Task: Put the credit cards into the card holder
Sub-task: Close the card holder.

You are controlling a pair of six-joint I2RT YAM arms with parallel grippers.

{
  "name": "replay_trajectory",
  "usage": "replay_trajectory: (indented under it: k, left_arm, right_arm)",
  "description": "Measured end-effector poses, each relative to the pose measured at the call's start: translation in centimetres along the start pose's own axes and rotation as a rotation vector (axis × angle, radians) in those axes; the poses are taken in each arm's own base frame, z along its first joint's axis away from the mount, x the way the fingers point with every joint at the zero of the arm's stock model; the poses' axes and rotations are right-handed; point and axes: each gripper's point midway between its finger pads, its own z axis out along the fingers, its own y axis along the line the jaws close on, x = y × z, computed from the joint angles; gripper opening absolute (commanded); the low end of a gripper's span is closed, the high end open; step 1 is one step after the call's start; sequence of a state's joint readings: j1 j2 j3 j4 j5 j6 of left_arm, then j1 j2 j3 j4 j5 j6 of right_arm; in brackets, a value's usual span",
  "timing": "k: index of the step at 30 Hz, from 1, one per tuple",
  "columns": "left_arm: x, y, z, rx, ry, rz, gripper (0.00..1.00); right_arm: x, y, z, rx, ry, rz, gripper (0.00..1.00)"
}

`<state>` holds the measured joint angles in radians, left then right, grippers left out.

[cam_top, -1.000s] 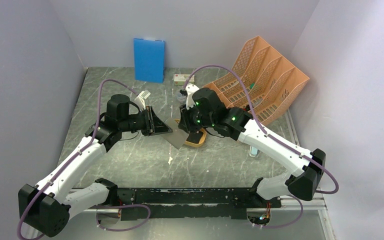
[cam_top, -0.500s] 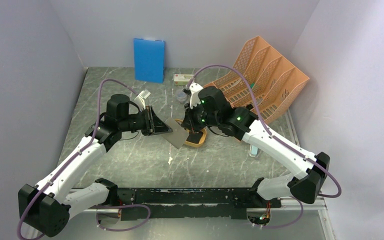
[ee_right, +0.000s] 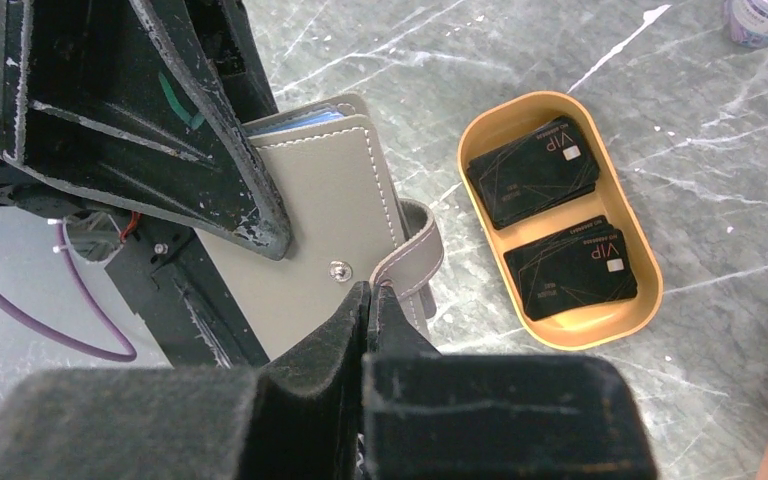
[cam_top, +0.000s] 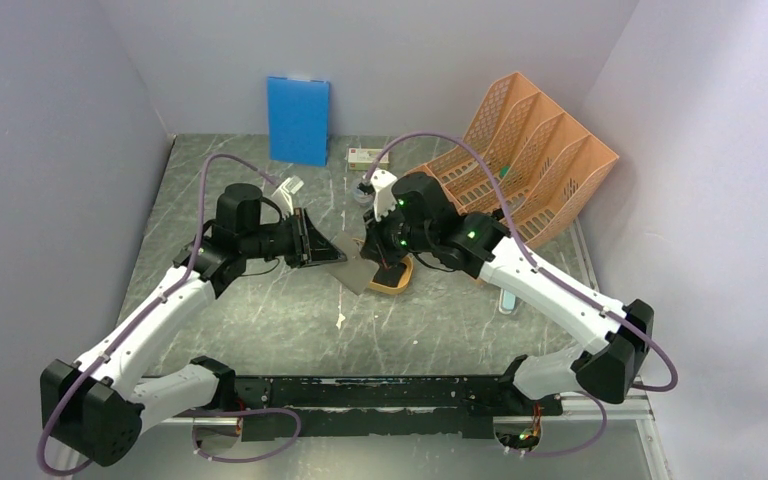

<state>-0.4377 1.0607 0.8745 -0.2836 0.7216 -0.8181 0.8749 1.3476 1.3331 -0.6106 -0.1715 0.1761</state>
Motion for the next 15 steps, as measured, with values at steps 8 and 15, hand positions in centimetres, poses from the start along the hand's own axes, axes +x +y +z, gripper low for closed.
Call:
replay_trajectory:
  k: [8, 15]
  left_arm:
    - [-0.05, 0.51, 0.33, -0.013, 0.009, -0.011, 0.05]
    - [-0.01, 0.56, 0.39, -0.012, 0.014, -0.011, 0.05]
  right_arm:
    - [0.08, 0.56, 0.44, -0.037, 0.016, 0.003, 0.00]
    - [-0.21, 1.01, 0.52, -0.061, 0.017, 0.002, 0.00]
